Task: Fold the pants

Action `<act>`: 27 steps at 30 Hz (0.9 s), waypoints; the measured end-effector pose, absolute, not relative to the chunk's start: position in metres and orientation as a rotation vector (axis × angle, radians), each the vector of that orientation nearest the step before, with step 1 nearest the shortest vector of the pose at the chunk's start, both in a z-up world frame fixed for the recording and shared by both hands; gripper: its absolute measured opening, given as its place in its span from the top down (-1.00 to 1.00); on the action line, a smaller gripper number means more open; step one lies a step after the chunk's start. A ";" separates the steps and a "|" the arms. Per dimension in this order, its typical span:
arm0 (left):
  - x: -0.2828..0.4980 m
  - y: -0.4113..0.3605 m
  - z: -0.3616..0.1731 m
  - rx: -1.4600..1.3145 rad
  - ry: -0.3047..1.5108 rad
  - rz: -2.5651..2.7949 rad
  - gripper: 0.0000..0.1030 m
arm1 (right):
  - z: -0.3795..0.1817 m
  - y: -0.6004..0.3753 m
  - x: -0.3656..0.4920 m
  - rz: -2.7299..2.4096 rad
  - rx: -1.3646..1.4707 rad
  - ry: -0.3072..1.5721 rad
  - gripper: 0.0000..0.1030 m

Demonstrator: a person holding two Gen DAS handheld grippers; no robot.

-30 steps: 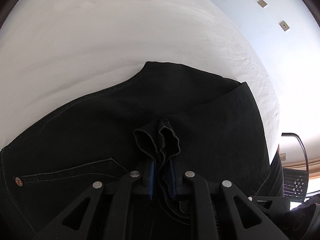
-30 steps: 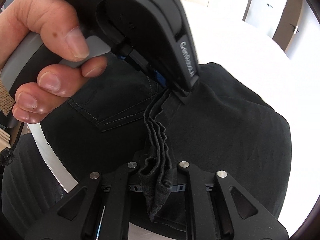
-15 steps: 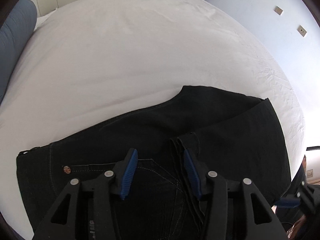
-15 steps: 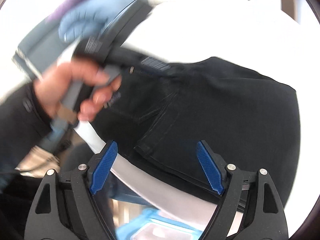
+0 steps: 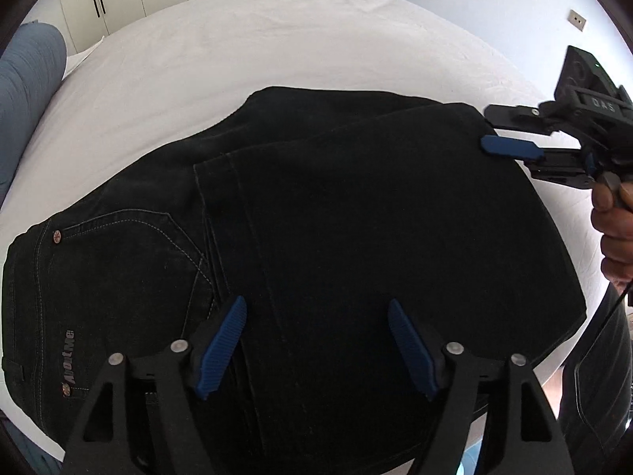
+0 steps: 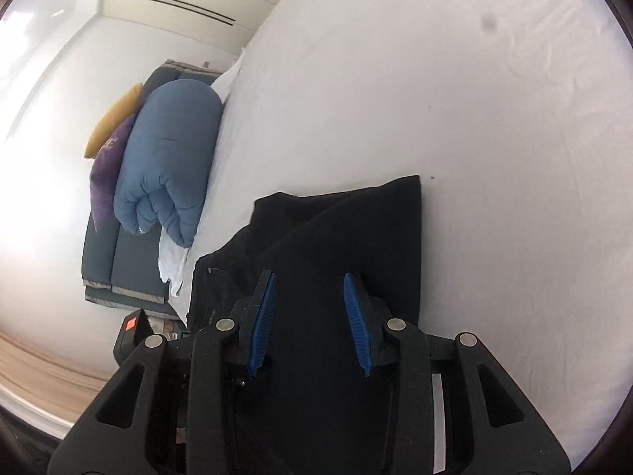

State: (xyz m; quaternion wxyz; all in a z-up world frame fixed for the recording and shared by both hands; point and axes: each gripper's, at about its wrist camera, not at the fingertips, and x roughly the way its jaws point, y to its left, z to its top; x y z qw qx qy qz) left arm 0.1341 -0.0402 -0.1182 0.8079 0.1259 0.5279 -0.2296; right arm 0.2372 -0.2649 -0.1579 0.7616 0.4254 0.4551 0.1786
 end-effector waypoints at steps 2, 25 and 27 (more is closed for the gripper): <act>0.136 -0.037 -0.124 0.251 1.152 -0.474 -0.73 | -0.187 -0.273 0.247 0.405 1.023 0.997 0.38; 0.120 -0.029 -0.127 0.212 1.150 -0.466 -0.79 | -0.139 -0.196 0.097 0.595 0.798 1.047 0.32; 0.119 -0.029 -0.127 0.213 1.151 -0.464 -0.79 | -0.122 -0.197 0.116 0.637 0.834 0.969 0.32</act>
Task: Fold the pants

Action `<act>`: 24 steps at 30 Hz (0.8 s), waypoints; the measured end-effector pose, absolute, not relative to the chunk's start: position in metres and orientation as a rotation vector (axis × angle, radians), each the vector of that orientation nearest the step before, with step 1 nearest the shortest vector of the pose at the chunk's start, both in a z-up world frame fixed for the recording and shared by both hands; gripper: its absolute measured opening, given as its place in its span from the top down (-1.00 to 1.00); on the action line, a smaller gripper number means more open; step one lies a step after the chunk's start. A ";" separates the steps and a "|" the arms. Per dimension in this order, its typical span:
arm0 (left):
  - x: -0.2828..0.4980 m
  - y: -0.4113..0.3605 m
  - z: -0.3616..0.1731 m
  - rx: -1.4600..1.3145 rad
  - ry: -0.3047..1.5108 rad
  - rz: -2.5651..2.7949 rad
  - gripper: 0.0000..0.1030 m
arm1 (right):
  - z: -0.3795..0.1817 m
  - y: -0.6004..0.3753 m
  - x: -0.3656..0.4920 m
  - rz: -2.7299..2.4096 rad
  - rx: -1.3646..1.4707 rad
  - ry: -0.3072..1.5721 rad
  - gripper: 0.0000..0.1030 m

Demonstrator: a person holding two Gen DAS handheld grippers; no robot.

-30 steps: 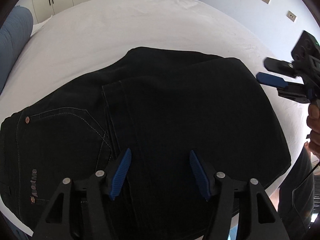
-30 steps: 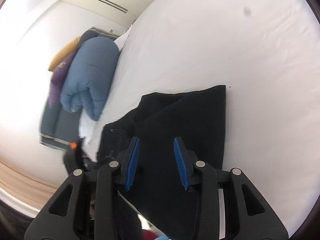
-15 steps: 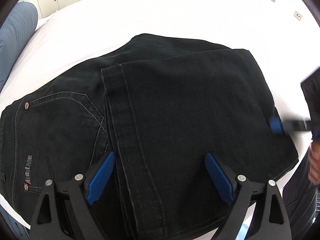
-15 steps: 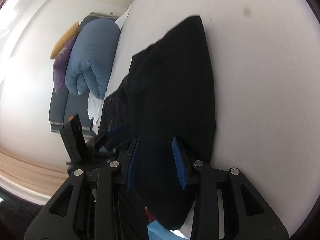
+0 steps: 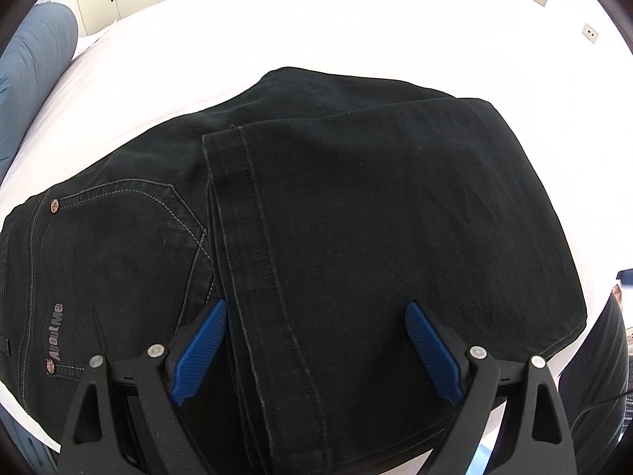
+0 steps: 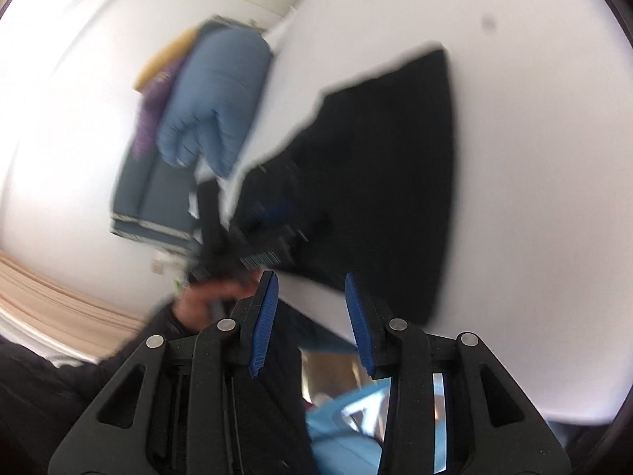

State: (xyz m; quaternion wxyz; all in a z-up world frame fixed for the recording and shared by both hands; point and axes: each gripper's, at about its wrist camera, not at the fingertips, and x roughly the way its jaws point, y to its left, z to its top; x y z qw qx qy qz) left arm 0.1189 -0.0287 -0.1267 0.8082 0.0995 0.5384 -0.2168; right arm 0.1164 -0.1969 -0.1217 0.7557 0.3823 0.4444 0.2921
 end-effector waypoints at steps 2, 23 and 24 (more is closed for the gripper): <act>0.119 -0.028 -0.128 0.210 1.152 -0.464 -0.79 | -0.115 -0.195 0.142 0.651 0.848 0.942 0.32; 0.113 -0.015 -0.129 0.164 1.117 -0.462 -0.83 | -0.128 -0.159 0.157 0.539 0.850 1.033 -0.17; 0.112 -0.013 -0.128 0.156 1.116 -0.463 -0.83 | -0.125 -0.160 0.161 0.528 0.846 1.027 -0.20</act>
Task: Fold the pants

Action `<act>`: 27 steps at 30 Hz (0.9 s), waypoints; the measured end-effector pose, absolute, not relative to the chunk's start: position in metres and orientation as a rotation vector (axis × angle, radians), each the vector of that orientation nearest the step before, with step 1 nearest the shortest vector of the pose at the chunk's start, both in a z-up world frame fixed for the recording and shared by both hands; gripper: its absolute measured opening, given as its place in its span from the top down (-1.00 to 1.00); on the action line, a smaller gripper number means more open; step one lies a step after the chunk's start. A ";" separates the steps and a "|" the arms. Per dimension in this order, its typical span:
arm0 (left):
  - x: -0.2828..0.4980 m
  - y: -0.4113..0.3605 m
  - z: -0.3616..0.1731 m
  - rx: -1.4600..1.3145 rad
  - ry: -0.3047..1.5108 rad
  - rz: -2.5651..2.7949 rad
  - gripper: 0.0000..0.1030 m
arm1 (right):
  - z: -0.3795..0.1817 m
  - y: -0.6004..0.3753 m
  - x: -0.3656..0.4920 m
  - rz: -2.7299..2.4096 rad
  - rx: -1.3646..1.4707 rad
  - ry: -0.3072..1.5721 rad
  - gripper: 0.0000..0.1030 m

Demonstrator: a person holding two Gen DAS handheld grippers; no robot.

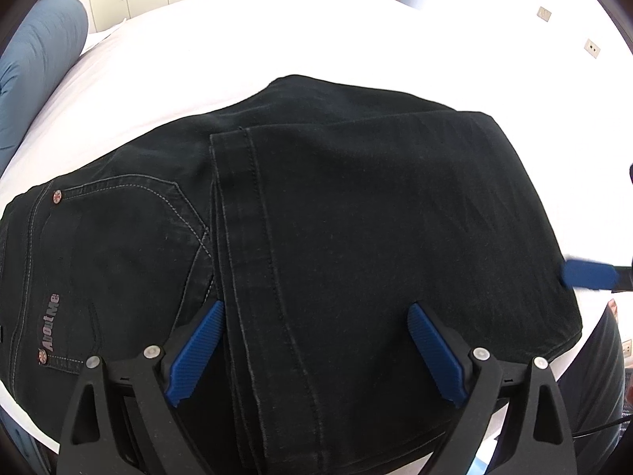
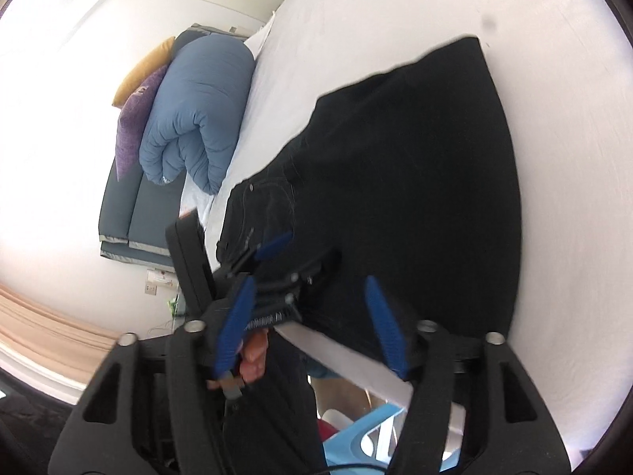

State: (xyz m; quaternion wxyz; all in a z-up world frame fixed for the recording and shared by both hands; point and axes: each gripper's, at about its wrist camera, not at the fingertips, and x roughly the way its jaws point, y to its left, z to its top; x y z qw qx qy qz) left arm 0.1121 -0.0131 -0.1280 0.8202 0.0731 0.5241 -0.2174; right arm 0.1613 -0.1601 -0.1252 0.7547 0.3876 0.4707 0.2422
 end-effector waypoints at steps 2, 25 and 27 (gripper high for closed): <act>0.111 -0.007 -0.127 0.131 1.114 -0.462 -0.83 | -0.125 -0.160 0.171 0.508 0.845 1.022 -0.23; 0.061 0.320 -0.120 -1.032 0.775 -0.057 -0.90 | -0.149 -0.135 0.182 0.325 0.750 1.079 -0.47; 0.066 0.328 -0.133 -1.075 0.781 -0.049 -0.90 | -0.149 -0.136 0.182 0.324 0.747 1.083 -0.47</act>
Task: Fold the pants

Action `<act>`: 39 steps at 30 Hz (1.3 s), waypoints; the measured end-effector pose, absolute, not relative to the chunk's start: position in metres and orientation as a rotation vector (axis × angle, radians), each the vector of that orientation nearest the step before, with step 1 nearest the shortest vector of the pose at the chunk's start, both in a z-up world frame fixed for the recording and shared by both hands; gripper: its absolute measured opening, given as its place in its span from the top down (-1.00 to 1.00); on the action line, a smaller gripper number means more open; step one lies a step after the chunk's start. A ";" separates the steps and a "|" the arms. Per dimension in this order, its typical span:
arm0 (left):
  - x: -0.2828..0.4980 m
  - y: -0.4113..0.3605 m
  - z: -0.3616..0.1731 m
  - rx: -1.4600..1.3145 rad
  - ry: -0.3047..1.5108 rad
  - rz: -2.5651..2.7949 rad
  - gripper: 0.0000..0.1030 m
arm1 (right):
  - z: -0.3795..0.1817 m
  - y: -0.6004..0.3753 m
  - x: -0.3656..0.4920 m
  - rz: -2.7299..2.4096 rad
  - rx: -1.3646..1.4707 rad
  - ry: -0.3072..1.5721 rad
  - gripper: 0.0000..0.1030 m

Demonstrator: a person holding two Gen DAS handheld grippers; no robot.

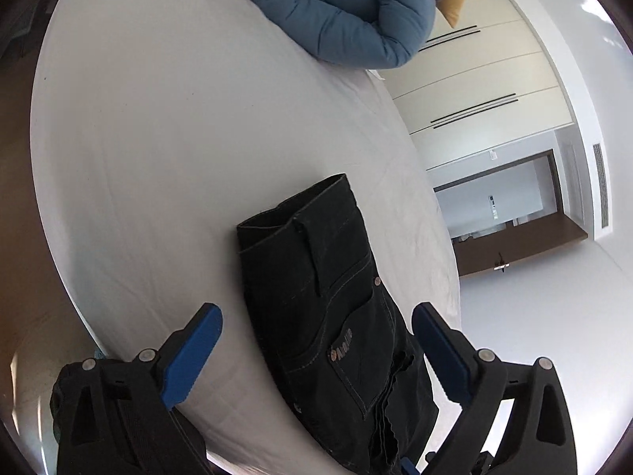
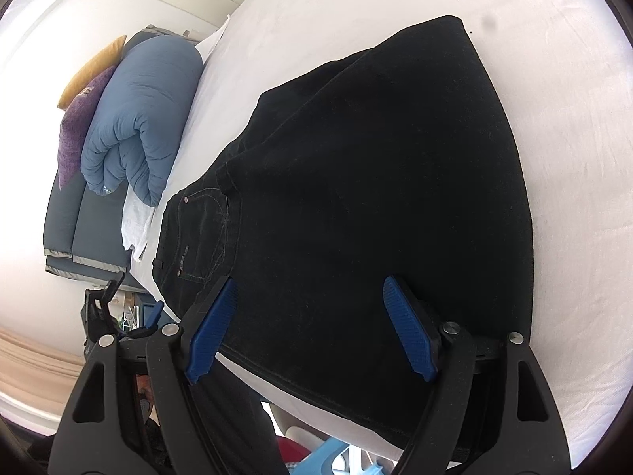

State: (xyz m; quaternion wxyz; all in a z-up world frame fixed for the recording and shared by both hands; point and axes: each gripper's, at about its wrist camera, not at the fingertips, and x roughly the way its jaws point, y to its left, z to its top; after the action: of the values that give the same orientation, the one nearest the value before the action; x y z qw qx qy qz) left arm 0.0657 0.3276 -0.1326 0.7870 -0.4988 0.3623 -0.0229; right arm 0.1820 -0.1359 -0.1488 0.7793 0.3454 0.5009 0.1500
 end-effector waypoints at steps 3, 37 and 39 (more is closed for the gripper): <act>0.076 0.334 -0.150 -1.156 0.789 -0.054 -0.90 | -0.148 -0.136 0.182 0.322 0.748 1.088 -0.47; 0.109 0.321 -0.171 -1.308 0.821 -0.130 0.63 | -0.172 -0.066 0.303 0.410 0.955 1.266 0.06; 0.108 0.319 -0.166 -1.294 0.811 -0.125 0.66 | -0.171 -0.064 0.303 0.398 0.939 1.260 0.06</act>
State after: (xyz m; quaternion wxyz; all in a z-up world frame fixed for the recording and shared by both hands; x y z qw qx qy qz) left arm 0.1078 0.3186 -0.1658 0.7207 -0.5855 0.3668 -0.0566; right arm 0.3026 -0.0642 -0.1708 0.6891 0.4195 0.5634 0.1780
